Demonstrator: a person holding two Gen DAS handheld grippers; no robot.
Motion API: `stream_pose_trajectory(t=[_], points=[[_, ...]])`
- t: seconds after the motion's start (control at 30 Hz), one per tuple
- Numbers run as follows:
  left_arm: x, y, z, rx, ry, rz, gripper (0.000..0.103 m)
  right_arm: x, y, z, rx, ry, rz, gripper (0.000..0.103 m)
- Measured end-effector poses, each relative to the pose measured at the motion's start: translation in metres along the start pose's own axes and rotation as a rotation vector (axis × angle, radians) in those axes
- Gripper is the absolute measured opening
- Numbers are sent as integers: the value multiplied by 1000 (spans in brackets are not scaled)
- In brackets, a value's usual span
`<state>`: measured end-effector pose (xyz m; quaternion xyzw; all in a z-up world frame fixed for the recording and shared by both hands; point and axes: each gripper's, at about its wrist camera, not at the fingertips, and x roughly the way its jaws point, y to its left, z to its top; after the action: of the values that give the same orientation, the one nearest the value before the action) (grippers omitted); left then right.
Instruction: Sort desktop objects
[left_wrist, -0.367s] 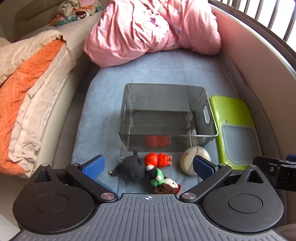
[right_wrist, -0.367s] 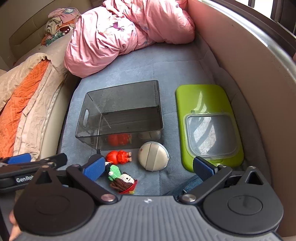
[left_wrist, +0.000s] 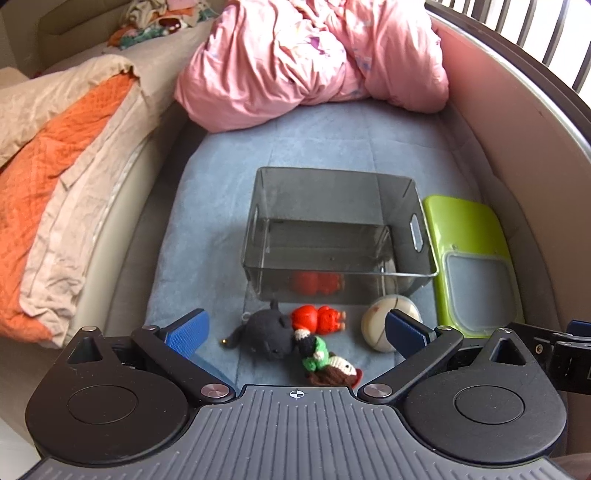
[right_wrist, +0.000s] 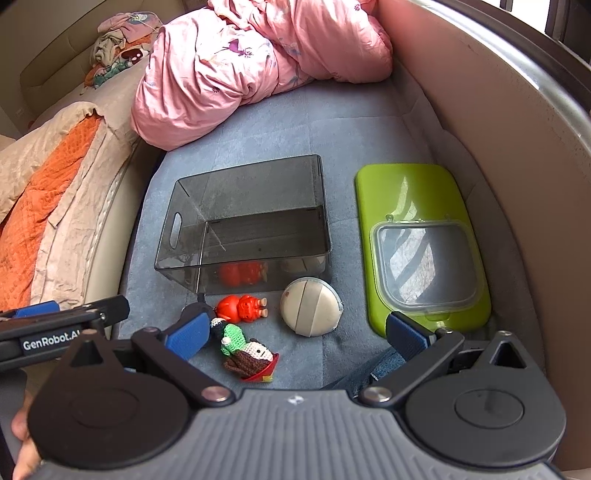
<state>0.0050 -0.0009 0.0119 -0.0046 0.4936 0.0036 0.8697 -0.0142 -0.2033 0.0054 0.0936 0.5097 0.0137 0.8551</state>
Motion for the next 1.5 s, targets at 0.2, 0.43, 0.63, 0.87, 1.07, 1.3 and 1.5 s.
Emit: stream_pose_trajectory(t=[0.2,0.43,0.63,0.87,1.07,1.3,1.5], points=[[-3,0,7,3,-3,9,103,-2,2,-5,11,-15,5,103],[0,-8,3,25,3,18,103,-2,2,0,1,9,17,103],[2,-18,1,30,9,20,103,-1,2,-1,3,11,17,103],[5,-25,-3,37,18,14,103,1,1,-2,11,19,22,103],[8,-33,-2,45,25,11,103,2,-1,-2,15,22,22,103],[6,-21,-6,48,32,3,103,4,-3,-3,13,27,24,103],[7,-14,-6,52,37,-1,103,5,-5,-5,11,31,27,103]])
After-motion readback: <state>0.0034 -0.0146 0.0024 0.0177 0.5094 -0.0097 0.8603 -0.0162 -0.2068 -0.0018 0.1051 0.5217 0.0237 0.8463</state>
